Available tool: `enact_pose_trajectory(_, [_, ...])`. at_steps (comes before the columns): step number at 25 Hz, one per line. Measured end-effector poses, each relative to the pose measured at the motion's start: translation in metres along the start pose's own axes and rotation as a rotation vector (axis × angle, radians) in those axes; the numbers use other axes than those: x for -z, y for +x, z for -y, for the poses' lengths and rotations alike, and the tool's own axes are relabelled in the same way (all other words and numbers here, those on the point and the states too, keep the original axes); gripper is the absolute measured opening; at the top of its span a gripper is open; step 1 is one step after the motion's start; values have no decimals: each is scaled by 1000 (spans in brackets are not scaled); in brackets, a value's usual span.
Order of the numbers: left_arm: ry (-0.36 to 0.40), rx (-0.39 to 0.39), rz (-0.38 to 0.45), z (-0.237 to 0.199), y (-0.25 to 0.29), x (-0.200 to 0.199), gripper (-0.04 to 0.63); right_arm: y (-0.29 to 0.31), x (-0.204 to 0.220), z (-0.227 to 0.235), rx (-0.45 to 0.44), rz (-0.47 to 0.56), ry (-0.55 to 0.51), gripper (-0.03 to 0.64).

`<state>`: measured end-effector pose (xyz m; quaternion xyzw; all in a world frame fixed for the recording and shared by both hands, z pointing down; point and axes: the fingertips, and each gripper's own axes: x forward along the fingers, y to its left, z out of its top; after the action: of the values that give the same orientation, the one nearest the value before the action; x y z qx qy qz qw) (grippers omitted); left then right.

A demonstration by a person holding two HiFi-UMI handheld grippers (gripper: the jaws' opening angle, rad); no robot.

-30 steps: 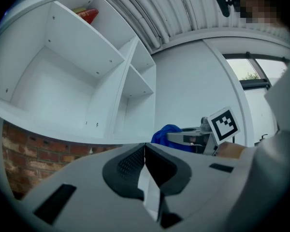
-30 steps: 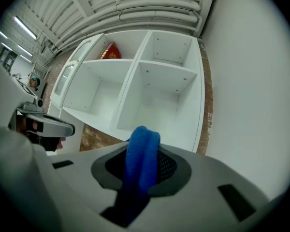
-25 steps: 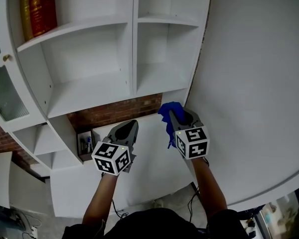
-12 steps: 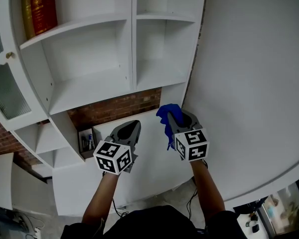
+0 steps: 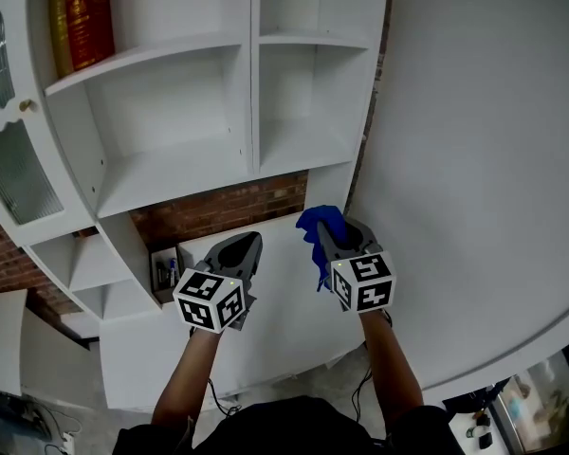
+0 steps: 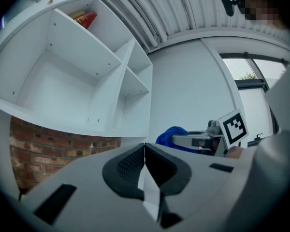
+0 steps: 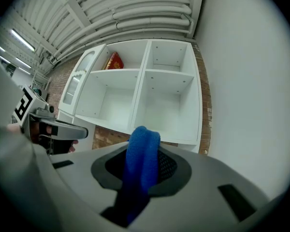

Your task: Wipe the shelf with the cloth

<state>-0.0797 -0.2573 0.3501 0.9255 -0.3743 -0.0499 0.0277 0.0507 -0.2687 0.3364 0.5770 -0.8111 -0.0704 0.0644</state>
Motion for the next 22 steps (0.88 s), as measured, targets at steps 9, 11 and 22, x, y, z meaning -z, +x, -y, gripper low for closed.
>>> enact_pose_trajectory(9, [-31, 14, 15, 24, 6, -3, 17, -19, 4, 13, 9, -5, -3, 98])
enact_pose_trajectory(11, [-33, 18, 14, 33, 9, -3, 17, -25, 5, 17, 8, -7, -6, 98])
enact_pose_trajectory(22, [-25, 0, 19, 71, 8, -1, 17, -63, 12, 24, -32, 11, 36, 98])
